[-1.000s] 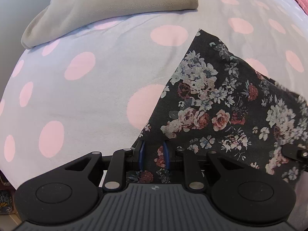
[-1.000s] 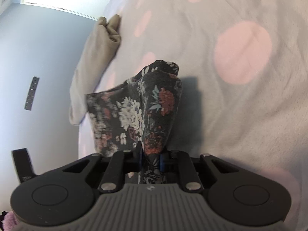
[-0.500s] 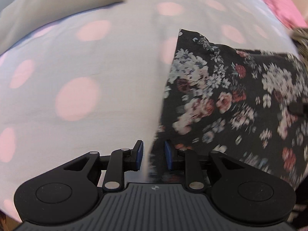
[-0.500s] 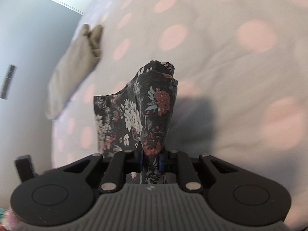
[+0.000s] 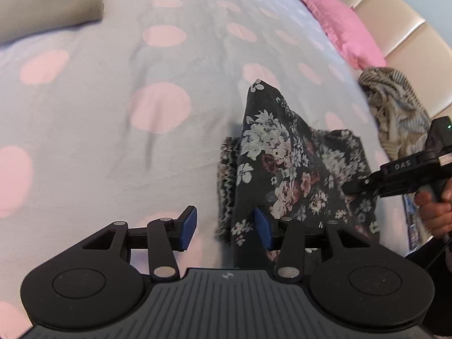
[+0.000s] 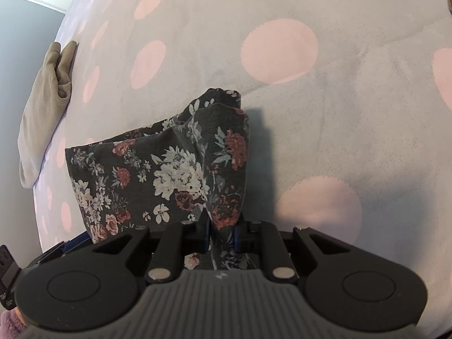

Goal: Fold clothes
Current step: 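Carry the folded trousers with both grippers toward the beige blanket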

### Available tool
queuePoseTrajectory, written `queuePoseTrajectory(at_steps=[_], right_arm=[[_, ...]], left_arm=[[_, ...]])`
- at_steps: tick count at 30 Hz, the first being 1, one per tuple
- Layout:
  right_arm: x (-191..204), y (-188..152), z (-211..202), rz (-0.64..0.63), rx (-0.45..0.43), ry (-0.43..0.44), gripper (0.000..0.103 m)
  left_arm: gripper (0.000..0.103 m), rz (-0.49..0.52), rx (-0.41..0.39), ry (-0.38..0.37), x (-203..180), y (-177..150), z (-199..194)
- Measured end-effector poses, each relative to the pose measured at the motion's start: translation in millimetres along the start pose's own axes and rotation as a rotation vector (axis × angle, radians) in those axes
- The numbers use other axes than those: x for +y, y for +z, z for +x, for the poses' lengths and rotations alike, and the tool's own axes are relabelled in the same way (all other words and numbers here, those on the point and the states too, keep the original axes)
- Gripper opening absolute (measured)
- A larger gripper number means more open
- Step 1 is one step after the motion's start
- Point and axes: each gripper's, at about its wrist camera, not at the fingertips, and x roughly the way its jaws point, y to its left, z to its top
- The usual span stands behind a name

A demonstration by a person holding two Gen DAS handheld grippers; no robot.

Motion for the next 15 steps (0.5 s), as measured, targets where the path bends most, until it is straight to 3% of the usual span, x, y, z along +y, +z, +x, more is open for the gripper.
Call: queuePoseTrajectory(at_steps=[13,15], right_arm=[[-15,0,2,0.009,0.009,-0.016,0.018],[-19,0,1,0.009,0.009,-0.011,0.018]], left_arm=[[0.050,-0.165,-0.016,-0.225,22,7,24],[0.050,-0.162,-0.014,-0.232,21,11,25]])
